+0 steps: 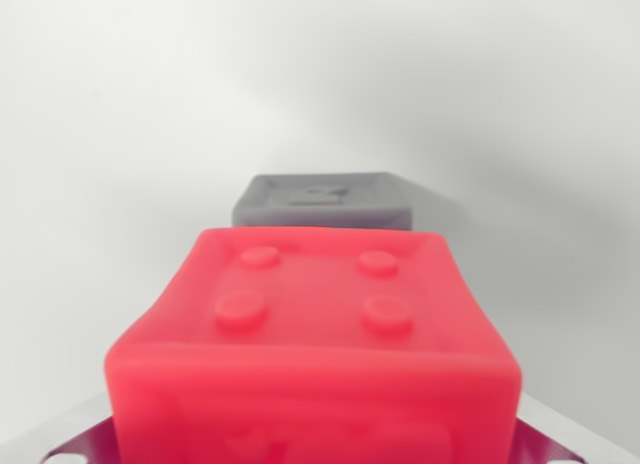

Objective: Destack cube

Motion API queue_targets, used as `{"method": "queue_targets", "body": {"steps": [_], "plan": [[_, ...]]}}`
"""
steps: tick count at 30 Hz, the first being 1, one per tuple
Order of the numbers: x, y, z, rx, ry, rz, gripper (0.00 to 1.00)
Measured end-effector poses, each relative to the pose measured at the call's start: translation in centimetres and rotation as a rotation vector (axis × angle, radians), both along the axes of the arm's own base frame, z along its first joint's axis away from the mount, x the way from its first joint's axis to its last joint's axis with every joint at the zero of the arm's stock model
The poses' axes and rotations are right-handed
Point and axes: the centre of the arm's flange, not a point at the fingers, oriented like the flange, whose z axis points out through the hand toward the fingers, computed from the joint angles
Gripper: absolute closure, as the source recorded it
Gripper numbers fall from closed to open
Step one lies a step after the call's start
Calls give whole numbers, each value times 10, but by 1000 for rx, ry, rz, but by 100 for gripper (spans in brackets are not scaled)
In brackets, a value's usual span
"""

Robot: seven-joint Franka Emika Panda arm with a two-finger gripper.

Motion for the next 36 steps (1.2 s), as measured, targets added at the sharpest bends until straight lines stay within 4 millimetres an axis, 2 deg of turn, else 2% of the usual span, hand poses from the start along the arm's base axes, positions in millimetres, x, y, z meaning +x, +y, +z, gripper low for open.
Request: {"method": "queue_targets", "body": {"steps": [10, 36], "plan": [[1, -1, 29, -1, -8, -3, 100], [22, -44, 21, -1, -3, -66, 100]]}}
